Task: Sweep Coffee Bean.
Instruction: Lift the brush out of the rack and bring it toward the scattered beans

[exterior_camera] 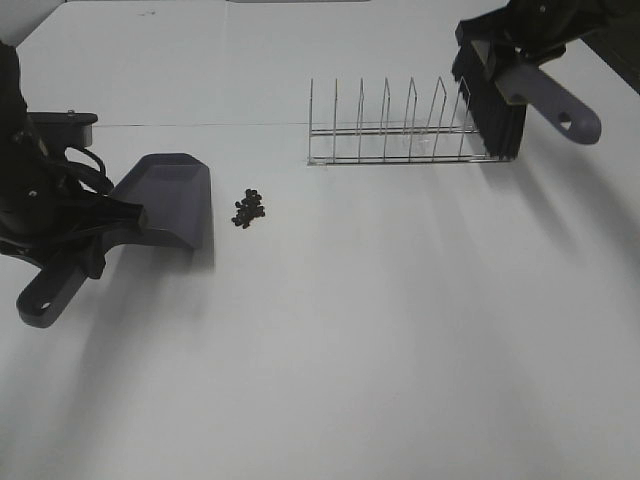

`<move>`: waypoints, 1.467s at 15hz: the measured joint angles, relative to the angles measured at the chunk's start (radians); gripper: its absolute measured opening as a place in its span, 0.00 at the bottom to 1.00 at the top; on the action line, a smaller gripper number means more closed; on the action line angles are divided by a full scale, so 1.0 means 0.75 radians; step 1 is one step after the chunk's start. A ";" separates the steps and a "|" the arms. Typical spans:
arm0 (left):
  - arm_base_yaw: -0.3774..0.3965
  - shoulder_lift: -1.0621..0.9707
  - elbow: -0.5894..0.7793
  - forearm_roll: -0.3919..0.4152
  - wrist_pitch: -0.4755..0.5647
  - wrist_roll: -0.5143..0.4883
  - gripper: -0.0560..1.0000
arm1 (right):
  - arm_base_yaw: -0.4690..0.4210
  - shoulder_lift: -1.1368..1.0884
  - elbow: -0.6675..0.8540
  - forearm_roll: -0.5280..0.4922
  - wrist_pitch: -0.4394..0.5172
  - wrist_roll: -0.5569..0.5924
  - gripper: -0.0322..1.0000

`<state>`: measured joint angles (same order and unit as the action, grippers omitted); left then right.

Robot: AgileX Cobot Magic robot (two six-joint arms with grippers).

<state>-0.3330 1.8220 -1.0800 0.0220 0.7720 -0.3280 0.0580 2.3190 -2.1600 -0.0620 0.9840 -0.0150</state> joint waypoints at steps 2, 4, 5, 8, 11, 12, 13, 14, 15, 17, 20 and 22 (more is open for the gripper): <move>0.000 0.000 0.000 0.000 0.000 0.000 0.35 | 0.001 -0.104 -0.003 0.009 0.016 0.012 0.31; 0.000 0.000 0.000 -0.005 0.005 0.000 0.35 | 0.001 -0.177 -0.003 0.035 0.073 0.020 0.31; 0.000 0.000 0.000 -0.007 0.015 0.000 0.35 | 0.001 -0.197 -0.003 0.048 0.104 0.020 0.31; 0.000 0.000 0.000 -0.016 0.039 0.000 0.35 | 0.001 -0.227 -0.001 0.083 0.259 0.008 0.31; 0.000 0.003 0.000 -0.055 0.048 0.000 0.35 | 0.004 -0.236 0.043 0.196 0.327 -0.040 0.31; 0.000 0.008 0.000 -0.056 0.057 0.000 0.35 | 0.008 -0.236 0.049 0.205 0.329 -0.044 0.31; 0.000 0.024 0.000 -0.061 0.077 0.000 0.35 | 0.023 -0.236 0.049 0.207 0.335 -0.056 0.31; -0.001 0.048 0.000 -0.065 0.084 0.005 0.35 | 0.049 -0.236 0.049 0.205 0.335 -0.065 0.31; -0.008 0.077 0.000 -0.067 0.087 0.015 0.35 | 0.081 -0.236 0.049 0.197 0.335 -0.067 0.31; -0.040 0.123 0.000 -0.073 0.068 0.024 0.35 | 0.165 -0.236 0.049 0.163 0.335 -0.063 0.31; -0.060 0.219 0.000 -0.088 0.063 0.024 0.35 | 0.373 -0.236 0.160 -0.071 0.328 0.056 0.31; -0.060 0.241 0.000 -0.089 0.044 0.024 0.35 | 0.468 -0.236 0.309 -0.193 0.328 0.172 0.31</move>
<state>-0.3780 2.0030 -1.0800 -0.0450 0.8050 -0.3100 0.4090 2.1420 -1.9280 -0.2070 1.2300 0.1140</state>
